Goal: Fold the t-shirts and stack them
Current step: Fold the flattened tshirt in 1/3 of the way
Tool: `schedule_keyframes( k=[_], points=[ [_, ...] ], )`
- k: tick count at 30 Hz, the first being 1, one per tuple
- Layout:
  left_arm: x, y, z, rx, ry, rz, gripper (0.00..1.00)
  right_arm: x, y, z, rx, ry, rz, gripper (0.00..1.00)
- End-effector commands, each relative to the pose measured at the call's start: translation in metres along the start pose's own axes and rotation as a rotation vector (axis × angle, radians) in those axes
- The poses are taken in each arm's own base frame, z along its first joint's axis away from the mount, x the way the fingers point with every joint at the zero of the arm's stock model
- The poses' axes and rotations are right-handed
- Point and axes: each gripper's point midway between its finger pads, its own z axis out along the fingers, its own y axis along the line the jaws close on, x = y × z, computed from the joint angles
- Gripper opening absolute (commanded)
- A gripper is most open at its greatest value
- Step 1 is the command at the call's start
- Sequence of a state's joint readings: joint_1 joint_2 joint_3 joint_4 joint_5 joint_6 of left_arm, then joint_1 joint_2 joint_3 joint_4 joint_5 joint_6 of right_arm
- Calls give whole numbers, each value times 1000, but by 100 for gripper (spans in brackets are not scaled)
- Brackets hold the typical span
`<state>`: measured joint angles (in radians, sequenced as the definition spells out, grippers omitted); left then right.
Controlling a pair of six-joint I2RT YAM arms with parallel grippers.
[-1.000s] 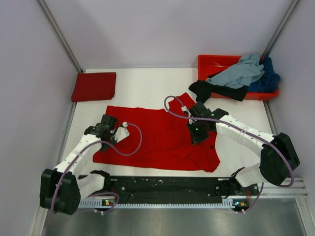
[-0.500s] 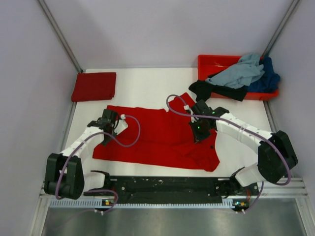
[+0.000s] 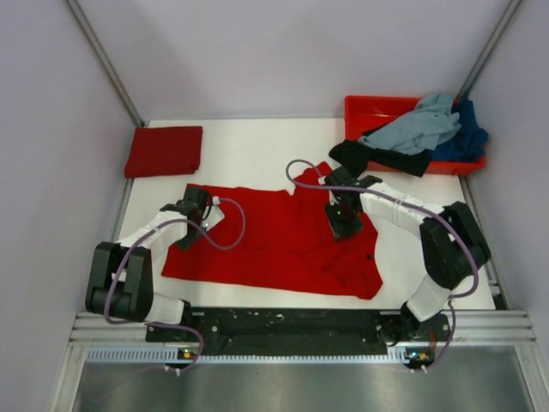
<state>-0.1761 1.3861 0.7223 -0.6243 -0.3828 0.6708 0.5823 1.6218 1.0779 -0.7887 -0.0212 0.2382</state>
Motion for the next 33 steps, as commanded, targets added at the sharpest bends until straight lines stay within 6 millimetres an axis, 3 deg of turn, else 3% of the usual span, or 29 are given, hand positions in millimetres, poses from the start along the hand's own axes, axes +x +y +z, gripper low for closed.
schedule_keyframes(
  k=[1,4,6,7,9,11,13,16,20,23,26,30,31,32,33],
  points=[
    [-17,30,1,-92,-26,-97,28,-60,-41,3,112,-129,152,43],
    [-25,65,-5,-155,-54,-179,34,-81,-72,-25,204,-235,264,53],
    [-27,86,-18,-187,-88,-227,39,-81,-79,-56,238,-318,288,57],
    [-26,92,-25,-199,-102,-228,46,-75,-80,-75,239,-365,304,59],
    [-24,93,-38,-200,-129,-207,49,-47,-78,-86,220,-360,319,61],
    [-25,73,-47,-98,-189,-131,50,-15,-62,-85,126,-324,347,62],
    [-27,38,-59,56,-274,-22,45,23,-44,-74,14,-262,381,61],
    [-15,-20,-70,261,-339,159,42,64,-29,-62,-64,-189,460,56],
    [5,-69,-57,325,-343,349,48,77,-2,-49,-209,-129,580,52],
    [8,-75,-35,264,-347,388,52,87,2,-25,-224,-92,651,51],
    [6,-60,-17,164,-306,368,53,95,3,-5,-238,-77,704,46],
    [5,-51,0,99,-267,363,52,103,-3,11,-212,-89,754,16],
    [5,-51,2,96,-268,364,49,102,-9,13,-178,-107,762,8],
    [4,-53,4,101,-274,363,40,100,-17,13,-142,-135,773,0],
    [4,-57,5,110,-278,364,27,98,-24,15,-105,-160,786,0]
  ],
)
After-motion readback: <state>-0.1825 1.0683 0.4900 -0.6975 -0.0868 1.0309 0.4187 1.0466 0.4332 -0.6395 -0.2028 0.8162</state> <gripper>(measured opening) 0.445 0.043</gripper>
